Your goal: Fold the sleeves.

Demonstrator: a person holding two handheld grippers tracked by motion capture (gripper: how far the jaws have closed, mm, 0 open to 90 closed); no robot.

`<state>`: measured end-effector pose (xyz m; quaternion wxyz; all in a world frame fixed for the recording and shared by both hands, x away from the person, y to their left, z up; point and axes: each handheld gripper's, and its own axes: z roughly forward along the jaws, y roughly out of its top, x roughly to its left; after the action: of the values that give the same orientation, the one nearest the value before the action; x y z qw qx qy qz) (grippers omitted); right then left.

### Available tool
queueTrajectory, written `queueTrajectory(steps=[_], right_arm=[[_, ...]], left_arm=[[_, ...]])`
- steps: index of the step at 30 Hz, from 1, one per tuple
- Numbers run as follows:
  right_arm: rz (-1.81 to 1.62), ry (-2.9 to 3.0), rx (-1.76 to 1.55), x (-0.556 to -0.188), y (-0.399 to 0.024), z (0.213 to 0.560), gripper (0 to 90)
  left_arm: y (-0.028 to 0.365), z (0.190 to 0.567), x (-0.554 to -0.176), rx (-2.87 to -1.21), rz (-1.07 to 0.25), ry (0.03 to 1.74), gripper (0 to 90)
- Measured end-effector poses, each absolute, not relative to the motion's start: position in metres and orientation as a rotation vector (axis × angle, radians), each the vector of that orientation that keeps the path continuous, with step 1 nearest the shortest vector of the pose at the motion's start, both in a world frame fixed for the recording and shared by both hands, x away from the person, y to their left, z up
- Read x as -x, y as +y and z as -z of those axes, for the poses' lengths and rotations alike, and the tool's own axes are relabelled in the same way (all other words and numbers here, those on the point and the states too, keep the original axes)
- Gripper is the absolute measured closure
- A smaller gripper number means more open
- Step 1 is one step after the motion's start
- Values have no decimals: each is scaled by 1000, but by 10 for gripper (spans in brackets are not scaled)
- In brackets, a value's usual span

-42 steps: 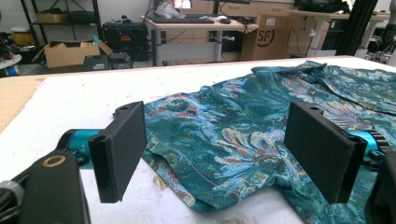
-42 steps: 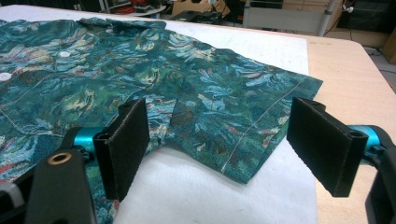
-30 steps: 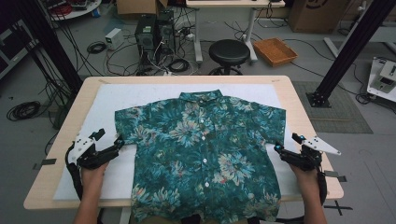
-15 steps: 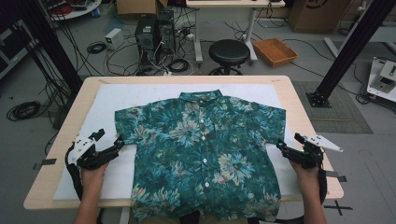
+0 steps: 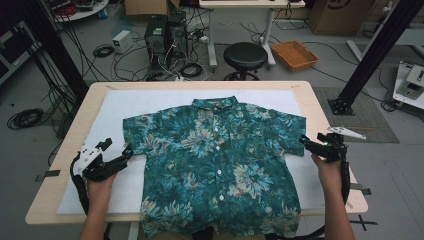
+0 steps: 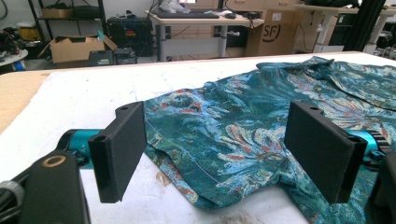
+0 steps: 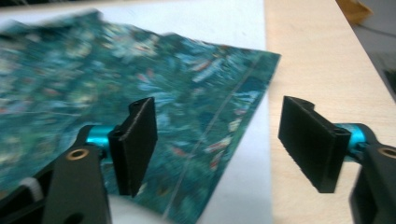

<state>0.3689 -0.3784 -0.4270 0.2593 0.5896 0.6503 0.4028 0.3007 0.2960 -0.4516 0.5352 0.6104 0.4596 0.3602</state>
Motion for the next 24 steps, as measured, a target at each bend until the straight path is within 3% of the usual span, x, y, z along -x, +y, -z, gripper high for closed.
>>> queueTrajectory(steps=[7, 18, 24], right_arm=[[-896, 1816, -1690, -394, -369, 431, 403], [-794, 1865, -1735, -403, -363, 444, 552], [-810, 1898, -1698, -403, -361, 443, 718]], left_arm=[[296, 451, -302, -1457, -853, 1103, 212], [296, 451, -302, -1462, -855, 1110, 212], [294, 451, -302, -1473, -869, 1107, 212]])
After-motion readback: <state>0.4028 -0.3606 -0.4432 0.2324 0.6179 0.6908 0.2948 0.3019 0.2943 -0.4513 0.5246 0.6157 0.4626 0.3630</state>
